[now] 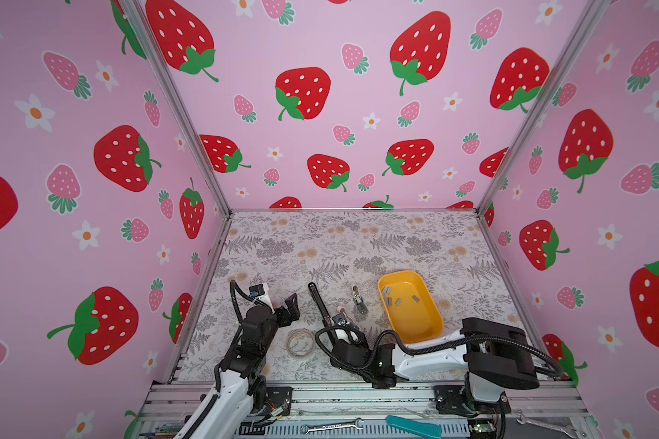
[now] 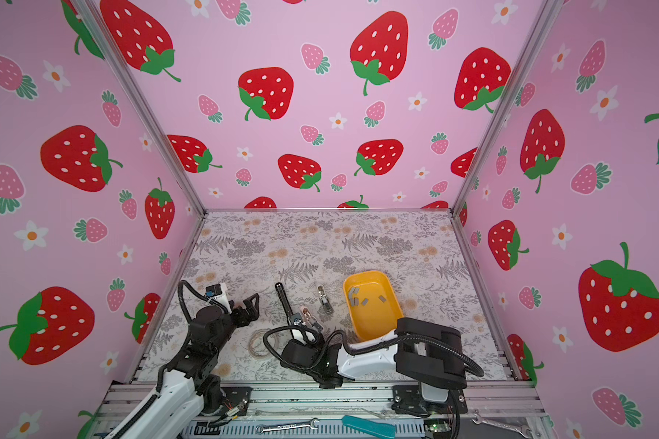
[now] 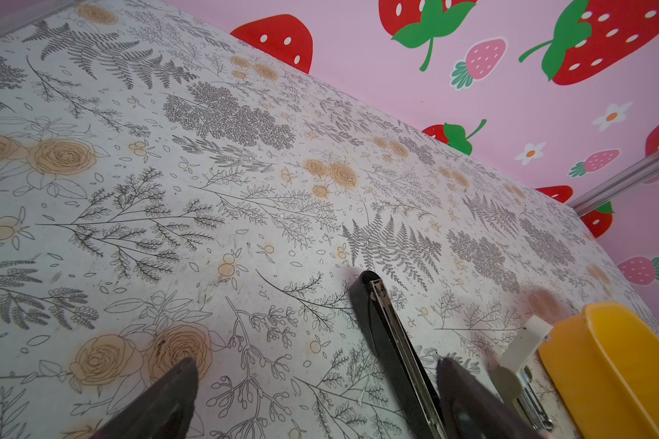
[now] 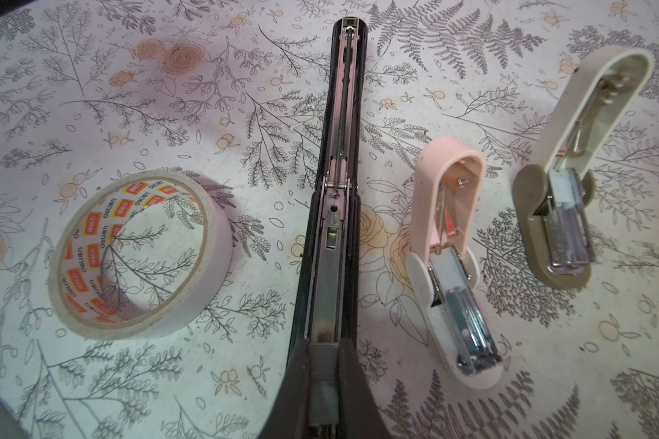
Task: Load the staples into the stapler
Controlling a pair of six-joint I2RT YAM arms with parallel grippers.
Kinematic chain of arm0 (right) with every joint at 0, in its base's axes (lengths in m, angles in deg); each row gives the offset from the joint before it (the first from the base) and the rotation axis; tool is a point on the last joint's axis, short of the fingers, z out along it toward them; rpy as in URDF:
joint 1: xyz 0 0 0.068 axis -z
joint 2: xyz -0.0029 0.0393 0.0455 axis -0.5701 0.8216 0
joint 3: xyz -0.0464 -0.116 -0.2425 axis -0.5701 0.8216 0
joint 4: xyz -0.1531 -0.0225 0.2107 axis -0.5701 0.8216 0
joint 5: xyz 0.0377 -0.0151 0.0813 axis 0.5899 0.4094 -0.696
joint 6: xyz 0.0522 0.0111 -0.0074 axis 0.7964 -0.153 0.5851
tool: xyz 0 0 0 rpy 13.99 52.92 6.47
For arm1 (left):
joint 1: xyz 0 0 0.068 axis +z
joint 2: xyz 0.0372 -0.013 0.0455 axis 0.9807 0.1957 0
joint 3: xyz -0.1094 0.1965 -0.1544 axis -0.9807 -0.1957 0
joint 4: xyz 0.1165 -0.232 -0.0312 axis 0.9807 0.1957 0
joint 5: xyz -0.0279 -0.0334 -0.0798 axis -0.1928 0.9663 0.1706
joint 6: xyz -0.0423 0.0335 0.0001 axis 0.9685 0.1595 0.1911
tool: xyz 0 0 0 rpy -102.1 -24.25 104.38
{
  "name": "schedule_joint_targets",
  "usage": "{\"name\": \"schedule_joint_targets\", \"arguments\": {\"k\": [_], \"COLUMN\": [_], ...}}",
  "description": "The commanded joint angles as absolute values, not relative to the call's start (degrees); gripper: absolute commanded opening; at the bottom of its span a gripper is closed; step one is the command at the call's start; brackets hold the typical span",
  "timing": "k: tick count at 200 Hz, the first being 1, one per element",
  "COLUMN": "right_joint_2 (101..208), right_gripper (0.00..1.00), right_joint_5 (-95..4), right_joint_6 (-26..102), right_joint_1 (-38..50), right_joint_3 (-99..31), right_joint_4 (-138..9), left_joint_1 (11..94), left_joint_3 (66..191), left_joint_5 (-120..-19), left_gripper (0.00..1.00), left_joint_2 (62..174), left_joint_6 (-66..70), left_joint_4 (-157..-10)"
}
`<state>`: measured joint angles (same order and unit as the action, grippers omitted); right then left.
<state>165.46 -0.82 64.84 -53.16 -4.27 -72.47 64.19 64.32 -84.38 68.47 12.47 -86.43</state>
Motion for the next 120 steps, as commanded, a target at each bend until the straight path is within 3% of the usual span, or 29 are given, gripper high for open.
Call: {"name": "schedule_joint_targets", "arguments": {"k": [1, 120], "right_joint_2": [163.33, 164.1], "right_gripper": [0.0, 0.01], "right_joint_5": [0.33, 1.32], "right_joint_6": [65.14, 64.83], "right_joint_1": [-53.92, -54.03], "right_joint_3": [-4.03, -4.31], "right_joint_4": [-72.41, -72.97], "left_joint_1": [63.85, 63.6], "left_joint_3": [65.25, 65.29], "left_joint_5": [-85.5, -85.78], "left_gripper": [0.99, 0.99], "left_joint_2": [68.32, 68.32], "left_joint_6": [12.26, 12.18], "left_joint_4": [-86.46, -86.46]}}
